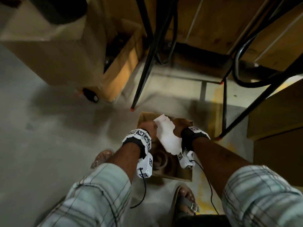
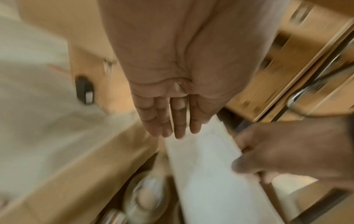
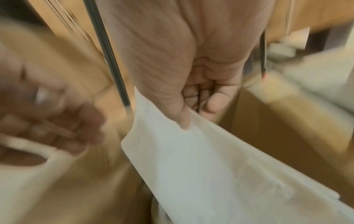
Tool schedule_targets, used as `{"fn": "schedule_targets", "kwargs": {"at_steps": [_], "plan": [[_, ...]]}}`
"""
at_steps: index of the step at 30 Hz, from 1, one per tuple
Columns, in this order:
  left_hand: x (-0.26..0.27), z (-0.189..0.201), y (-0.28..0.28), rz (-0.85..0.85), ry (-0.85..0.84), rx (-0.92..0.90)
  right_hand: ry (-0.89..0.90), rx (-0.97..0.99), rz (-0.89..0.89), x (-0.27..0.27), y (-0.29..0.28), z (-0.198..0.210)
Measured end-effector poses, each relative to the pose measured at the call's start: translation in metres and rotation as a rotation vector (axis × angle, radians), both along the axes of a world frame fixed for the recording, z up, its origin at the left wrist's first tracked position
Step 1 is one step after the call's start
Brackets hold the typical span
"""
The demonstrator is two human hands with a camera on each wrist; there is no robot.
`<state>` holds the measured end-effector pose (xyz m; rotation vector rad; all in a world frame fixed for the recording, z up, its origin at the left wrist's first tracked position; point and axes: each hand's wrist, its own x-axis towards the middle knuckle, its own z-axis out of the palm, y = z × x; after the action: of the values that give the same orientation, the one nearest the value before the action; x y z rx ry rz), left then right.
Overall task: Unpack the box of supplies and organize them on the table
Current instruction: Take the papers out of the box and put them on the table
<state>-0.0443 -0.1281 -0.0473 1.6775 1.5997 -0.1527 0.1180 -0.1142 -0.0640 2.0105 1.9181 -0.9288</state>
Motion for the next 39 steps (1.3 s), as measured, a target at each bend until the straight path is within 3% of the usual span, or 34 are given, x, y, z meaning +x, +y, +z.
{"fn": "schedule_targets", "kwargs": {"at_steps": [4,8,12,18,21,26,31,35,39], "plan": [[0.003,0.067,-0.024,0.145,-0.027,0.175,-0.042,0.133,0.066,0.022,-0.014,0.097],[0.004,0.125,-0.05,0.345,-0.161,0.239,0.055,0.394,0.097,0.036,-0.046,0.185],[0.006,0.189,-0.08,0.326,-0.244,0.3,0.247,0.558,-0.023,0.045,-0.079,0.248],[0.011,0.278,-0.11,0.247,-0.54,0.43,0.716,0.501,-0.214,0.042,-0.119,0.322],[0.015,0.31,-0.119,0.197,-0.557,0.48,0.768,0.522,-0.218,0.042,-0.131,0.346],[0.019,0.34,-0.119,0.284,-0.594,0.567,0.713,0.642,-0.129,0.046,-0.152,0.373],[0.025,0.361,-0.118,0.316,-0.603,0.571,0.375,0.656,0.181,0.047,-0.176,0.377],[0.028,0.365,-0.121,0.306,-0.619,0.559,0.212,0.679,0.207,0.045,-0.177,0.369],[0.024,0.369,-0.126,0.301,-0.667,0.543,0.229,0.785,0.169,0.037,-0.173,0.37]]}}
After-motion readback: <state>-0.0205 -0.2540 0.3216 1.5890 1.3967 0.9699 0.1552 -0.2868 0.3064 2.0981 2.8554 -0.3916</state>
